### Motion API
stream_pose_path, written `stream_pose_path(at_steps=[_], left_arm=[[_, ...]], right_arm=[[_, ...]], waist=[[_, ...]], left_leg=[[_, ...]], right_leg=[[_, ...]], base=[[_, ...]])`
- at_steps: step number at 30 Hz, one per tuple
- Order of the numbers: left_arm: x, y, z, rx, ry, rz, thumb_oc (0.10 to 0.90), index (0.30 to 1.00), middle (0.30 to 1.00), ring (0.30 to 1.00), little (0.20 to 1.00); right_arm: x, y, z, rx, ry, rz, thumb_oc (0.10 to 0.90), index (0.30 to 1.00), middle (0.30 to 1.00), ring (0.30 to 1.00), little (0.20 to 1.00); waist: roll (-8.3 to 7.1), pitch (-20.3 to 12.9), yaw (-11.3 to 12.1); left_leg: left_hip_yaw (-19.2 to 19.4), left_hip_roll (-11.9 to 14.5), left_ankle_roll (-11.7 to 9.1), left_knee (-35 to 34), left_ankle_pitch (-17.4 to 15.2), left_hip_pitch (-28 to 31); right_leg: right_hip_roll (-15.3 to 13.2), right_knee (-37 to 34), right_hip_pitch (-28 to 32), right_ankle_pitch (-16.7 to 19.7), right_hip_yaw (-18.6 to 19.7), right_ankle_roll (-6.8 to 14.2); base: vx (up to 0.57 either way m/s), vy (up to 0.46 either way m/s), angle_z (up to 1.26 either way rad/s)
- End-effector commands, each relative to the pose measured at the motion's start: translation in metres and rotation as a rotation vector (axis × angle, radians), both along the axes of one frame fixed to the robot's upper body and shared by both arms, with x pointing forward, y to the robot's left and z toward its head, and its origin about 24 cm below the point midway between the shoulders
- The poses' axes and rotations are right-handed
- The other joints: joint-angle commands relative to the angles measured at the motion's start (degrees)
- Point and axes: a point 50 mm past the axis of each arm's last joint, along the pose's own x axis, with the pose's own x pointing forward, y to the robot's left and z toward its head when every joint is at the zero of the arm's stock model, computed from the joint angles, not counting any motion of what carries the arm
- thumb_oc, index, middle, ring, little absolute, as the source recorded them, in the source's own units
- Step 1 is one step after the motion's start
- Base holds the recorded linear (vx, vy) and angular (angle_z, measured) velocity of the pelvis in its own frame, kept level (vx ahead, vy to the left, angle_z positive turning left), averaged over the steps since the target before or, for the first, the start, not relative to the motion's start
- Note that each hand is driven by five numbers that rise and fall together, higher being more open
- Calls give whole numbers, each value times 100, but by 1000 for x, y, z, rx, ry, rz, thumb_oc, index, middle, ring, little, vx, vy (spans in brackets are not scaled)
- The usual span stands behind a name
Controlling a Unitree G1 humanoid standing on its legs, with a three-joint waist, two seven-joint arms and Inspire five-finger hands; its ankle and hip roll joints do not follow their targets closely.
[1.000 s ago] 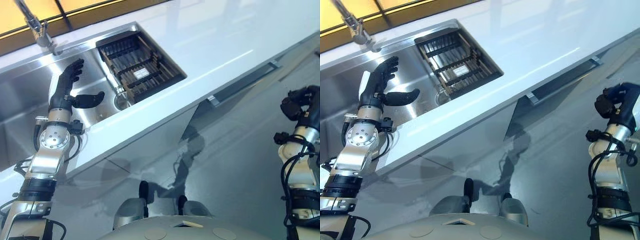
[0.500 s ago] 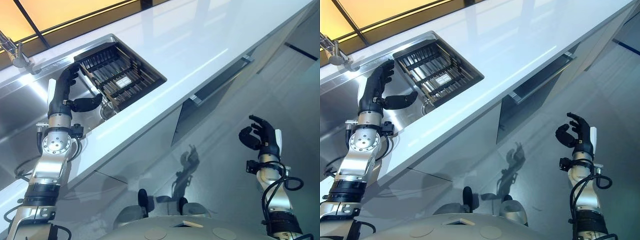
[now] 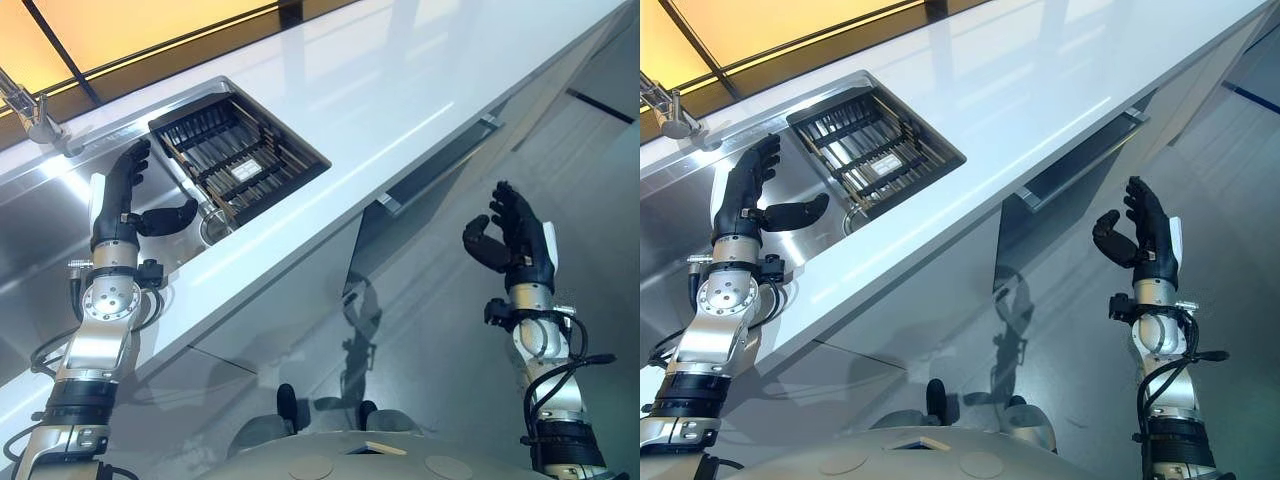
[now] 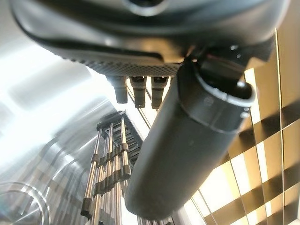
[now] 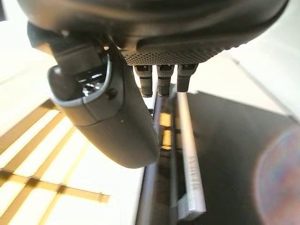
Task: Pick up plates and place into dishwasher.
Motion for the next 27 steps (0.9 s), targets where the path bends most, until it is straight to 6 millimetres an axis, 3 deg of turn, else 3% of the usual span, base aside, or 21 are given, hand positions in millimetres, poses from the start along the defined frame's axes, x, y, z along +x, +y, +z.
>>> stream_pose_path(at_steps=[1, 3, 8, 11, 16, 18, 27], left_arm=[[1, 6, 47, 65, -250, 12, 800, 900, 900, 900, 900], [0, 6, 47, 63, -249, 10, 800, 900, 900, 900, 900], [-2, 4, 41, 60, -241, 1, 800, 900, 900, 900, 900], [-3, 4, 37, 58, -238, -6, 800, 900, 900, 900, 900], [-5, 3, 38, 58, -239, -4, 800, 900, 900, 900, 900], [-7, 3, 39, 58, -239, 0, 800, 900, 900, 900, 900], [-9, 4, 39, 53, -236, 18, 800, 900, 900, 900, 900]], right_arm=[[11, 9, 70, -75, -351, 137, 800, 900, 900, 900, 900], [11, 11, 73, -30, -365, 173, 800, 900, 900, 900, 900], [12, 24, 70, 380, -422, 382, 800, 900, 900, 900, 900], [11, 31, 68, 446, -436, 400, 800, 900, 900, 900, 900], [5, 27, 70, 209, -442, 246, 800, 900, 900, 900, 900], [2, 22, 76, -11, -450, 116, 800, 900, 900, 900, 900], [-5, 16, 87, 34, -564, 10, 800, 900, 900, 900, 900]], waist=[[28, -590, 21], [31, -594, 26], [33, -640, 60], [38, -663, 76], [46, -704, 76], [50, -705, 74], [105, -671, 77]], left_leg=[[292, -293, 118, 58, -747, 273], [290, -292, 117, 56, -741, 272], [261, -289, 111, 44, -724, 258], [231, -284, 106, 37, -706, 251], [187, -289, 104, 32, -679, 217], [160, -299, 107, 23, -674, 215], [115, -305, 110, 11, -667, 227]], right_leg=[[135, -19, -533, 645, -180, 145], [135, -23, -531, 648, -187, 145], [130, -53, -511, 646, -242, 132], [115, -72, -496, 653, -285, 131], [116, -83, -509, 655, -302, 118], [126, -88, -512, 664, -280, 126], [142, -101, -485, 672, -266, 120]], base=[[0, 0, 0], [0, 0, 0], [0, 0, 0], [17, -2, 2], [14, 1, 8], [5, -2, 4], [0, 0, 0]])
